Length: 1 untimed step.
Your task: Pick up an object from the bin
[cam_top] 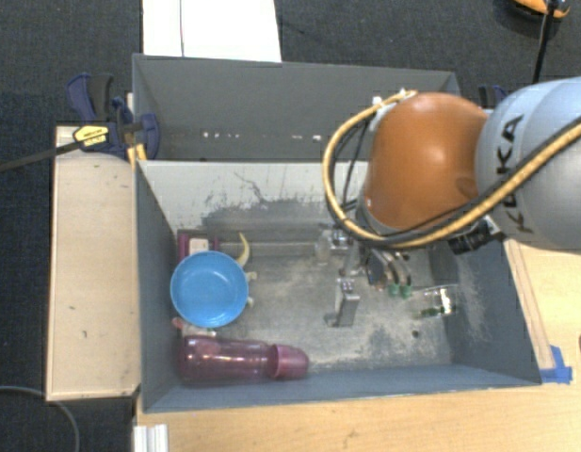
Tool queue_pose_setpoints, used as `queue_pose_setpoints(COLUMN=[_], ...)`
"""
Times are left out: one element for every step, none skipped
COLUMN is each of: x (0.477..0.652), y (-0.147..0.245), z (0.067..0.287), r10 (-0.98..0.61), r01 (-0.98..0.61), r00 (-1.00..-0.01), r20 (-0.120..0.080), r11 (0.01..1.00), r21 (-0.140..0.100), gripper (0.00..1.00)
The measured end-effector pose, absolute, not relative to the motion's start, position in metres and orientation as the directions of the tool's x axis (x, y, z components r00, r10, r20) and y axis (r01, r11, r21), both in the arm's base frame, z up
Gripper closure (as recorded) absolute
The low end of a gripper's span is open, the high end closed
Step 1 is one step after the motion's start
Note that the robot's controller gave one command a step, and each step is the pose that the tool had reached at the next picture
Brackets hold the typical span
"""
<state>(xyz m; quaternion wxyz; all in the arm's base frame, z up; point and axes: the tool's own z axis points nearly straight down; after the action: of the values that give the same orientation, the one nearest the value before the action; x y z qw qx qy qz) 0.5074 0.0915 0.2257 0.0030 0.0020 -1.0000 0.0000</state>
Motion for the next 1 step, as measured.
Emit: queue_pose_setpoints(x=[0.509], y=[0.0909], z=[0.2302], r10=[0.0], r01=[0.0], r00=[-1.0], r20=[-0.003], r11=[1.0], r21=[0.001], gripper=[0.0])
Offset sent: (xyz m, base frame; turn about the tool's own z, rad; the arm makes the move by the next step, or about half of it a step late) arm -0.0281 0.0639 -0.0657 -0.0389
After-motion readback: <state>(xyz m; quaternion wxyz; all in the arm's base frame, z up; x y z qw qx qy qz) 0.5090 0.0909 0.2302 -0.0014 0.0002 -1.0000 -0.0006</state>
